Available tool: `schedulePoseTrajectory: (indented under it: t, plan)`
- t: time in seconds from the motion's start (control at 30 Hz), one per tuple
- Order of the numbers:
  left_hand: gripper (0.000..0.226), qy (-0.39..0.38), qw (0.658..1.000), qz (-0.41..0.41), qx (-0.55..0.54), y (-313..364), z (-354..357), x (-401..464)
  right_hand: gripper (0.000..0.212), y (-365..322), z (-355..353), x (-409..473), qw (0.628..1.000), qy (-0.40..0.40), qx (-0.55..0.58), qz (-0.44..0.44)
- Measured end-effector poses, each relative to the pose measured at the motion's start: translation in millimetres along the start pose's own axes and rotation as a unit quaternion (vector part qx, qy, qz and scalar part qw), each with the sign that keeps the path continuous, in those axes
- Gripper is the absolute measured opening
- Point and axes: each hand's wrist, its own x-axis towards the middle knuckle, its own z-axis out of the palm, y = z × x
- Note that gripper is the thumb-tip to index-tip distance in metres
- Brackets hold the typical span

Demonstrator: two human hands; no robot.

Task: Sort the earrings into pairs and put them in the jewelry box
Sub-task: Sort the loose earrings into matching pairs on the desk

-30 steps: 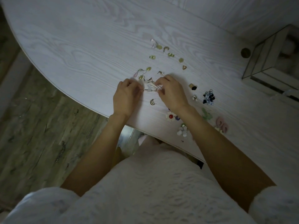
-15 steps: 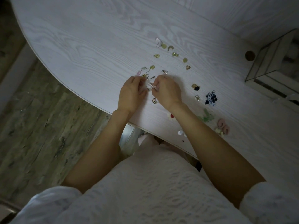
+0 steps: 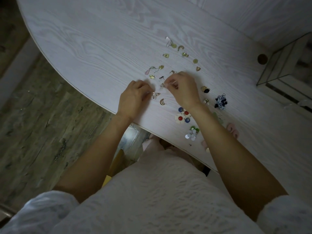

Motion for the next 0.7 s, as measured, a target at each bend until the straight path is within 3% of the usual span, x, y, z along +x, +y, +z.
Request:
schedulePoseTrajectory:
  t: [0.23, 0.4, 0.57, 0.7]
  plan:
    - [0.007, 0.052, 0.988, -0.139, -0.042, -3.1, -6.1, -37.2, 0.005, -17.7, 13.7, -19.3, 0.993, -0.026, 0.094, -0.070]
    - [0.011, 0.046, 0.983, -0.155, -0.088, 15.0, -4.3, -62.4, 0.005, -22.6, 22.7, -51.7, 0.987, -0.021, -0.031, -0.158]
    - [0.015, 0.035, 0.981, -0.156, -0.113, 34.2, 5.7, -73.0, 0.006, -6.5, 26.0, -84.8, 0.989, 0.003, -0.126, -0.078]
    - [0.037, -0.020, 0.982, -0.140, -0.127, 52.0, 11.4, -70.6, 0.013, -2.2, 23.3, -92.4, 0.985, -0.024, -0.168, -0.022]
